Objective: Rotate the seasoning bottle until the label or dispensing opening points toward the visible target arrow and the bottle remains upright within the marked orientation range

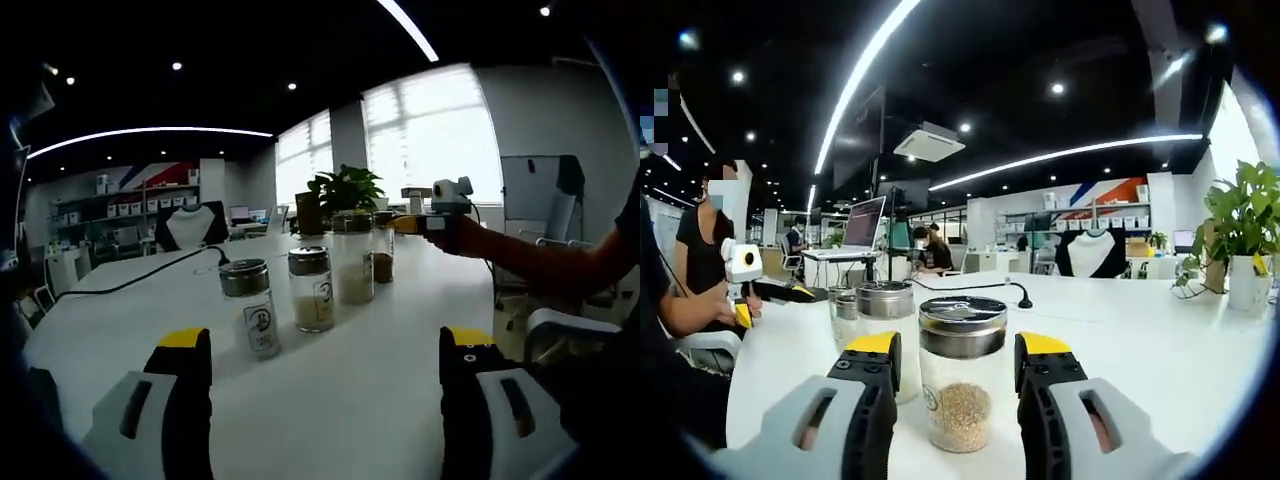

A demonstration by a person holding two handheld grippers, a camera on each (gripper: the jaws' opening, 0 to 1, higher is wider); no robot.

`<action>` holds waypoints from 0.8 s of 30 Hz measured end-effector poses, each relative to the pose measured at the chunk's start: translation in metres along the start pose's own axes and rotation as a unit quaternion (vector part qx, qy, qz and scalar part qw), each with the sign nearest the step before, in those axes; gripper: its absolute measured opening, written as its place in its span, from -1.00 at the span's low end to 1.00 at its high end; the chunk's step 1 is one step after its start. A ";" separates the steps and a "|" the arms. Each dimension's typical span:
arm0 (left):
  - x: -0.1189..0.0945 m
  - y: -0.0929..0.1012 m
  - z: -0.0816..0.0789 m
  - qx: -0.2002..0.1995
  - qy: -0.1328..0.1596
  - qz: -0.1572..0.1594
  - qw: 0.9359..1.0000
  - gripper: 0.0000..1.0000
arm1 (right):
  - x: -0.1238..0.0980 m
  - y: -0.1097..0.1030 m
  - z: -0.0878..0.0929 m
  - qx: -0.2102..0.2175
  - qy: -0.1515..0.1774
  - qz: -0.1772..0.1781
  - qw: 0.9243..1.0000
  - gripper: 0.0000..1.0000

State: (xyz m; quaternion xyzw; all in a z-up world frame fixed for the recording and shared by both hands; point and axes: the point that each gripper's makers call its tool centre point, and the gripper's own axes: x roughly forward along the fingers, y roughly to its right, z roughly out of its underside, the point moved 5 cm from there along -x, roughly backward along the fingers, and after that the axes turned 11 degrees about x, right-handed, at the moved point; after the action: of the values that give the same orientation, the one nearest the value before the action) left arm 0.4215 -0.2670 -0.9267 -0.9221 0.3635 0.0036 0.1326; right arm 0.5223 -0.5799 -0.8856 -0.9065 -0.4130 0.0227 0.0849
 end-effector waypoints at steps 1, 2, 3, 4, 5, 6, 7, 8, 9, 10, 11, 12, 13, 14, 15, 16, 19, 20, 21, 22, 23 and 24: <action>0.000 0.001 0.000 0.000 0.000 0.001 1.000 0.99 | -0.004 -0.002 0.000 0.001 0.005 0.007 1.000 -0.11; 0.000 0.001 -0.001 -0.001 0.001 0.000 1.000 0.99 | -0.008 -0.003 -0.001 0.004 0.009 0.012 1.000 -0.10; 0.000 0.001 -0.001 -0.001 0.001 0.000 1.000 0.99 | -0.011 -0.006 0.000 0.003 0.012 0.014 1.000 -0.09; 0.000 0.000 -0.003 -0.002 0.004 -0.004 1.000 0.99 | -0.017 -0.011 0.004 0.007 0.012 0.024 1.000 -0.09; -0.001 -0.001 -0.004 -0.002 0.006 -0.006 1.000 0.99 | -0.020 -0.015 0.007 0.004 0.010 0.029 1.000 -0.07; -0.002 -0.001 -0.006 -0.003 0.009 -0.008 1.000 0.99 | -0.023 -0.017 0.009 -0.001 0.007 0.033 0.999 -0.05; -0.003 -0.001 -0.006 -0.003 0.013 -0.008 1.000 0.99 | -0.026 -0.019 0.012 -0.005 0.002 0.040 0.999 -0.03; -0.004 -0.003 -0.006 -0.006 0.018 -0.011 1.000 0.99 | -0.030 -0.022 0.016 -0.002 0.001 0.053 0.999 0.00; -0.004 -0.004 -0.005 -0.008 0.019 -0.015 1.000 0.99 | -0.034 -0.025 0.018 -0.002 0.004 0.057 0.998 0.03; -0.004 -0.005 -0.005 -0.008 0.019 -0.018 1.000 0.99 | -0.036 -0.027 0.018 -0.001 0.006 0.061 0.998 0.07; -0.004 -0.004 -0.004 -0.005 0.016 -0.018 1.000 0.99 | -0.039 -0.030 0.020 -0.002 0.002 0.065 0.998 0.13; -0.005 -0.004 -0.003 -0.003 0.014 -0.018 1.000 0.99 | -0.042 -0.032 0.020 -0.007 -0.001 0.071 0.997 0.19; -0.006 -0.003 -0.002 -0.002 0.014 -0.018 1.000 0.99 | -0.044 -0.035 0.020 -0.010 0.000 0.074 0.997 0.25; -0.007 -0.003 -0.001 -0.002 0.014 -0.018 1.000 0.99 | -0.047 -0.038 0.020 -0.009 0.001 0.078 0.997 0.31; -0.008 -0.003 -0.001 -0.003 0.015 -0.018 1.000 0.99 | -0.048 -0.039 0.020 -0.009 0.002 0.079 0.997 0.36; -0.009 -0.003 0.000 -0.005 0.017 -0.019 1.000 0.99 | -0.051 -0.044 0.021 -0.009 0.002 0.077 0.997 0.44; -0.014 -0.002 0.004 -0.015 0.023 -0.022 0.999 0.99 | -0.056 -0.057 0.025 -0.012 -0.004 0.073 0.997 0.78; -0.015 -0.001 0.005 -0.015 0.024 -0.021 0.999 0.99 | -0.058 -0.062 0.027 -0.016 -0.009 0.069 0.997 0.87; -0.016 0.000 0.005 -0.014 0.023 -0.020 0.999 0.99 | -0.059 -0.065 0.028 -0.017 -0.013 0.067 0.998 0.92; -0.017 0.001 0.005 -0.012 0.023 -0.019 0.999 0.99 | -0.060 -0.067 0.029 -0.019 -0.012 0.066 0.998 0.98; -0.019 0.002 0.005 -0.009 0.025 -0.020 0.999 0.99 | -0.061 -0.070 0.030 -0.021 -0.012 0.064 0.998 0.99; -0.020 0.002 0.004 -0.008 0.030 -0.024 0.999 0.99 | -0.062 -0.071 0.031 -0.022 -0.012 0.062 0.998 0.99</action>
State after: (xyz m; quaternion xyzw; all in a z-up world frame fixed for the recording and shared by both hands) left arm 0.4056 -0.2540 -0.9289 -0.9313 0.3450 -0.0241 0.1141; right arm 0.4245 -0.5766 -0.9058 -0.9318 -0.3570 0.0292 0.0583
